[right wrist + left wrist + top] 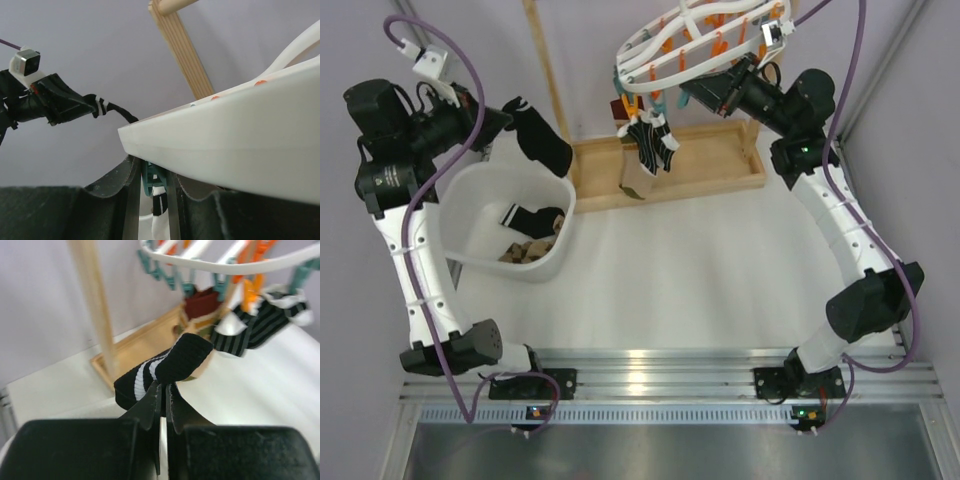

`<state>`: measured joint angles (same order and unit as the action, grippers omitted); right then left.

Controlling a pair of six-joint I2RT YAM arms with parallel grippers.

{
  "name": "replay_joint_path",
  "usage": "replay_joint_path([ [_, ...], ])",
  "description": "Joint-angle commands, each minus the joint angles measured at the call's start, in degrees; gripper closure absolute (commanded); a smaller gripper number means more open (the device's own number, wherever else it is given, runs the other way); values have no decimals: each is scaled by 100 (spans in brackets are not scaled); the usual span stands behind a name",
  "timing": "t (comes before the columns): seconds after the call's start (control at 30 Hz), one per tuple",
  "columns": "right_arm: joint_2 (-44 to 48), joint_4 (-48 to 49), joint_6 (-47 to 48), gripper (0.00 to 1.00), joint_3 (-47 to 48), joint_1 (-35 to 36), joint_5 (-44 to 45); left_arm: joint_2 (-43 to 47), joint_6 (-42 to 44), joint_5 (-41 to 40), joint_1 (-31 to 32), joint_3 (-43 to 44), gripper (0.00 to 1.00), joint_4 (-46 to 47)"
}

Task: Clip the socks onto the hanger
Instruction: Clamp the sock onto the hanger.

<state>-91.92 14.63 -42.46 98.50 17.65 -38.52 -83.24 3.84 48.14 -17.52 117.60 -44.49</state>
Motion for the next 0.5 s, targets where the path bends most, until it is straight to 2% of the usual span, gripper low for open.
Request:
replay_joint_path([
  [0.0,7,5,88,100,108,36,618,396,-173,1047,327,-307,100,292],
  [0.17,7,-83,282,100,275,160,627,809,-321,865,1591,-1115,100,537],
  [0.2,25,-118,317,100,275,169,635,853,-366,742,1733,-1230,100,834],
  [0.23,25,-136,326,100,275,177,635,880,-697,671,2248,-1440,100,1011],
  [0.47,-19,-110,124,100,293,239,548,354,-1780,356,3631,-1583,100,2611],
])
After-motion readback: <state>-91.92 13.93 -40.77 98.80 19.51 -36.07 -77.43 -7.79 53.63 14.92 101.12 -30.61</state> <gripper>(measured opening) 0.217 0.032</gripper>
